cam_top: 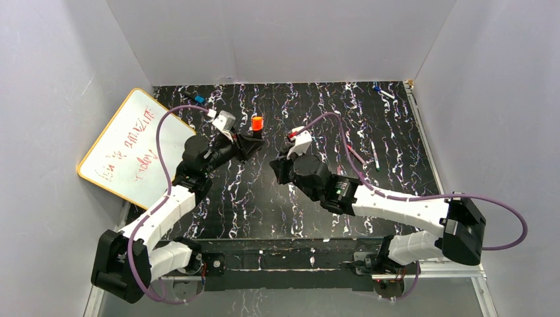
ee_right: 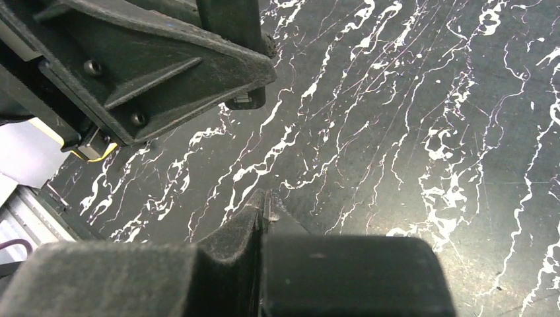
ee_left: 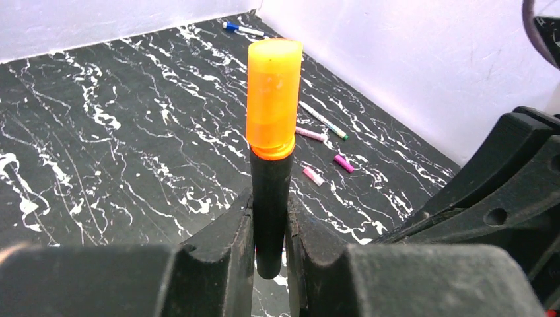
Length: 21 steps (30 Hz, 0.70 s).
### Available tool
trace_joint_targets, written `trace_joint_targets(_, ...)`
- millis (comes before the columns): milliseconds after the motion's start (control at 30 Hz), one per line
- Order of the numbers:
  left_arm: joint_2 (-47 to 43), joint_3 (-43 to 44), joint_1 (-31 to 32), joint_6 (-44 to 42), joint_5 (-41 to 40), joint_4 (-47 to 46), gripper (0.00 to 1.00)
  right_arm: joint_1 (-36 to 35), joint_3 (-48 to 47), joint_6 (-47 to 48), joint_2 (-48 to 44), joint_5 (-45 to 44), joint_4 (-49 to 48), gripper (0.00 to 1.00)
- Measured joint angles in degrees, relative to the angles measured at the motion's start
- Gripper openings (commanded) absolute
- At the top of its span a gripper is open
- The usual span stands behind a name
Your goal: Insert the pens into the pen caps
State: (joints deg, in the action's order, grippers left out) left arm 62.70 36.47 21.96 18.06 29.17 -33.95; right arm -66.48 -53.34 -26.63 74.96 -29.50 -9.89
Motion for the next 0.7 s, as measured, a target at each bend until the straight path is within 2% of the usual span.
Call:
trace_joint_targets(167,0.39,0.00,0.00,0.17,0.07,-2.25,0.00,0.09,0.00,0.04,-0.76,0.74,0.81,0.05)
trace_joint_targets(267,1.62,0.00,0.00,0.15,0.07,-2.84,0.00,0.09,0.00,-0.09,-0.76,1.60,0.94,0.10)
trace_joint_targets(333,2.34,0.00,0.00,0.11,0.20,-2.97,0.00,0.09,0.00,-0.15,-0.76,1.90,0.94,0.17)
trace_joint_targets(433,3.43,0.00,0.00,-0.09,0.22,-2.95,0.00,0.09,0.02,-0.24,-0.76,2.67,0.94,0.37)
trace_joint_targets(533,4.35,0.00,0.00,-0.11,0.22,-3.19,0.00,0.09,1.05,0.00,-1.36,3.50,0.66,0.53)
trace_joint_targets(700,6.21,0.00,0.00,-0.09,0.37,-3.91,0.00,0.09,4.79,0.57,-5.25,3.93,0.79,0.69)
